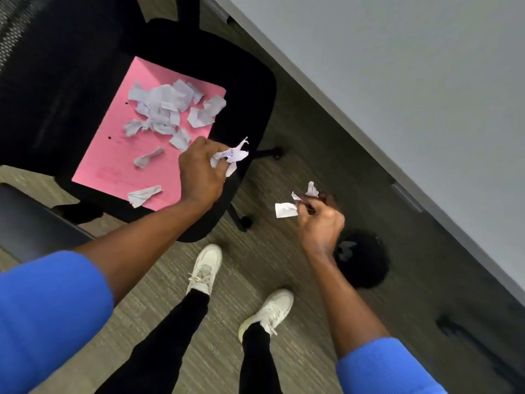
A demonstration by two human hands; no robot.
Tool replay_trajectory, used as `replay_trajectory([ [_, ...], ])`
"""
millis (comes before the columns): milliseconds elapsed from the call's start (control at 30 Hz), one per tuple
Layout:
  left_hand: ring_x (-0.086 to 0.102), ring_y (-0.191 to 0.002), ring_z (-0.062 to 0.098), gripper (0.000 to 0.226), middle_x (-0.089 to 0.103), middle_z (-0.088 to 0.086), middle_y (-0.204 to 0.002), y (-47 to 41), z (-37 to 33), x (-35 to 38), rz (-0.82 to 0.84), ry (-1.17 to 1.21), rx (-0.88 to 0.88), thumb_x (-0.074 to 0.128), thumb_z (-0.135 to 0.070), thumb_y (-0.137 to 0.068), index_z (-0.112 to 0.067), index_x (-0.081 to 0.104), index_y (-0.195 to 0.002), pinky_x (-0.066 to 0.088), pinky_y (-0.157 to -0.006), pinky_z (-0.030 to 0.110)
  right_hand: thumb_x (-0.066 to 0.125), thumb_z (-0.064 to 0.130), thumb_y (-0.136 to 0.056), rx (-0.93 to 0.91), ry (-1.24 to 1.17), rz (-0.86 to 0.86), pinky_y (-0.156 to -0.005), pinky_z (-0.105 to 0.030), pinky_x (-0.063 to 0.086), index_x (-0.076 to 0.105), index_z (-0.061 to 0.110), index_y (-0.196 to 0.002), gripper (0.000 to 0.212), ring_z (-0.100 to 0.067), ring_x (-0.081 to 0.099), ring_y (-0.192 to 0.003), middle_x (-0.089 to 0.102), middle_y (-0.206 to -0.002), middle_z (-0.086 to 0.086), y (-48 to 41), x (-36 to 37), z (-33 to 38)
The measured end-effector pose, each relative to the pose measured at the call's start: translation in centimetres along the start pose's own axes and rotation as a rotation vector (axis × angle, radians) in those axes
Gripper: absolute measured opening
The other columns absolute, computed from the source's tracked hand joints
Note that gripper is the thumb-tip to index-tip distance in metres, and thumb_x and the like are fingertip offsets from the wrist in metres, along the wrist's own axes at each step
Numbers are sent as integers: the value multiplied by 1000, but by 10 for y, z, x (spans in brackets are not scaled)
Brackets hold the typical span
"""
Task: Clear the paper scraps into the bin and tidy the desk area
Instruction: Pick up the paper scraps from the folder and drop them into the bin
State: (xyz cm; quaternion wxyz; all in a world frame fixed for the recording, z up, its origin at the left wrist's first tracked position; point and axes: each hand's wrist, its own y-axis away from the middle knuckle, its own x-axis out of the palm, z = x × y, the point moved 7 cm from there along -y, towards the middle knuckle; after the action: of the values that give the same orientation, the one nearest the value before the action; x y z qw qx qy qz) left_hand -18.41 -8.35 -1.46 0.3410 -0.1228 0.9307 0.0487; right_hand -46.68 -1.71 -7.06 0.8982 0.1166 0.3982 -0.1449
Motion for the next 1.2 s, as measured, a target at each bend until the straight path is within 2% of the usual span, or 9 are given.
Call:
replay_trajectory([
  [133,64,-84,10,15,72,3,-99,25,-19,65,142,-36,50,77,-12,-86,-13,81,-100,46,-75,14,71,31,-98,170,72,17,-80,-21,42,81,20,-114,23,-32,73,-98,77,-112,-11,3,-24,-75],
  [233,64,-81,21,7,66,9,-92,48,-30,116,247,-91,53,76,-11,-87,-5,77,-89,50,-71,32,69,33,-97,89,190,6,-80,-28,47,84,23,-106,20,-28,72,-93,74,-109,-9,1,-38,-119],
  [333,60,-76,28,25,63,14,-80,74,-31,168,349,-193,-37,82,-17,-85,6,72,-79,48,-70,42,65,37,-97,130,307,30,-81,-32,49,83,23,-104,24,-30,73,-94,78,-105,-9,6,-44,-165],
  [400,68,-78,26,26,74,10,-81,94,-30,201,426,-182,-71,89,-29,-81,-5,79,-83,54,-71,36,73,30,-92,163,313,17,-80,-36,54,83,16,-98,18,-35,74,-91,79,-101,-14,12,-50,-194],
  [467,73,-77,22,11,76,2,-83,115,-37,229,478,-68,-72,89,-22,-79,-16,82,-83,53,-65,25,80,23,-87,174,294,-25,-76,-37,55,84,12,-92,13,-37,74,-88,78,-98,-17,16,-58,-223],
  [567,76,-80,28,8,78,12,-90,143,-39,270,540,-50,-55,83,-14,-83,-9,83,-90,38,-56,18,80,23,-84,170,306,-15,-77,-38,48,85,15,-90,11,-37,73,-89,78,-97,-15,22,-65,-264],
  [667,75,-93,33,19,77,19,-107,169,-29,313,588,-121,-54,80,-15,-85,-10,83,-103,32,-67,17,80,22,-84,126,305,-16,-76,-40,54,84,14,-87,9,-39,72,-90,78,-94,-18,25,-68,-295],
  [867,77,-83,39,18,79,24,-92,217,-17,392,619,-107,-63,75,-23,-81,-9,83,-89,56,-70,38,82,17,-82,205,260,13,-79,-41,58,84,12,-86,7,-38,74,-88,79,-91,-18,15,-61,-348],
  [1200,71,-119,32,29,77,15,-124,250,-10,481,730,-49,-302,74,-19,-91,-10,79,-119,54,-98,34,82,13,-80,350,245,42,-79,-31,52,84,13,-93,13,-37,75,-95,79,-103,-19,-3,-53,-408],
])
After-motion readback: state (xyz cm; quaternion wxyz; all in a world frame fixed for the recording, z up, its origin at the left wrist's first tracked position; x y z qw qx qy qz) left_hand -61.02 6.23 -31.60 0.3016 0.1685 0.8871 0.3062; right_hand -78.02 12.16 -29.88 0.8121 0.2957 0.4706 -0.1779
